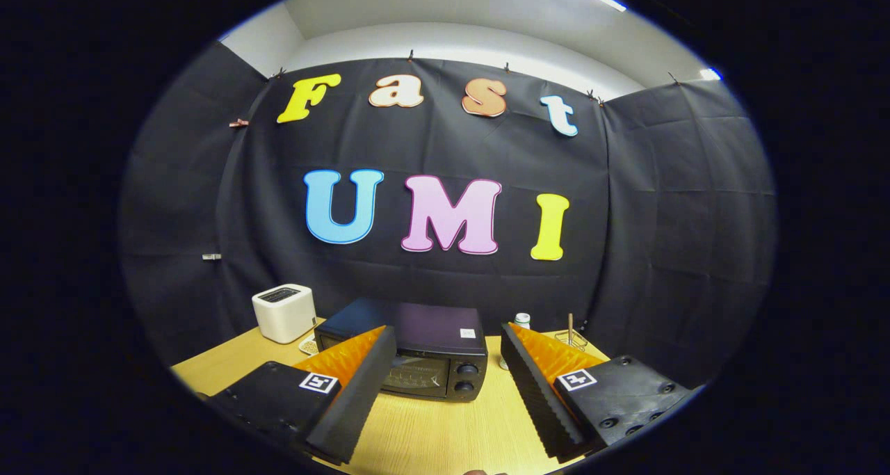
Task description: Open the toaster oven, put the food inside, and close the toaster oven door.
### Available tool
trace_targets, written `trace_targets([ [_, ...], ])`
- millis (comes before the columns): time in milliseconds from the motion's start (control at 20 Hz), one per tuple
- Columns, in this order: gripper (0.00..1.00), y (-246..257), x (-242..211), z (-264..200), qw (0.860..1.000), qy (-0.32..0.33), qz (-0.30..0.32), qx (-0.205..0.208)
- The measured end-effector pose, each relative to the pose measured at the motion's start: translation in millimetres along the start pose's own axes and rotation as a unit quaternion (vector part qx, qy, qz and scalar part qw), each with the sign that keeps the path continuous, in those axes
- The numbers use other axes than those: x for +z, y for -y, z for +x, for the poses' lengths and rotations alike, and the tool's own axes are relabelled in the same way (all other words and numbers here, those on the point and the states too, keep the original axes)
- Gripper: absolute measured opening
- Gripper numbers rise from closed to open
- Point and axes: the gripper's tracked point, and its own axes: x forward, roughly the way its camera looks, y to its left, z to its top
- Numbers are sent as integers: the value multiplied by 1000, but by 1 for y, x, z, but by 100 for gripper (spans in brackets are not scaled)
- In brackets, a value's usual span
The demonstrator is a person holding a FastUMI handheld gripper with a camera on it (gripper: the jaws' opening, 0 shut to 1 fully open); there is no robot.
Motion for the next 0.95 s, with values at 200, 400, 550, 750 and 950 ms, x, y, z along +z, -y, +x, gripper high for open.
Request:
trace_targets([
  [200, 98, 8, 15, -3, 1000, 12, 5, -14],
  [400, 98, 11, 34, -2, 999, 27, 27, -27],
  [550, 98, 7, 43, -2, 999, 31, 0, -22],
  [750, 98, -3, 59, 8, 999, 43, -10, -7],
  [950, 98, -18, 72, 11, 999, 46, -7, 11],
])
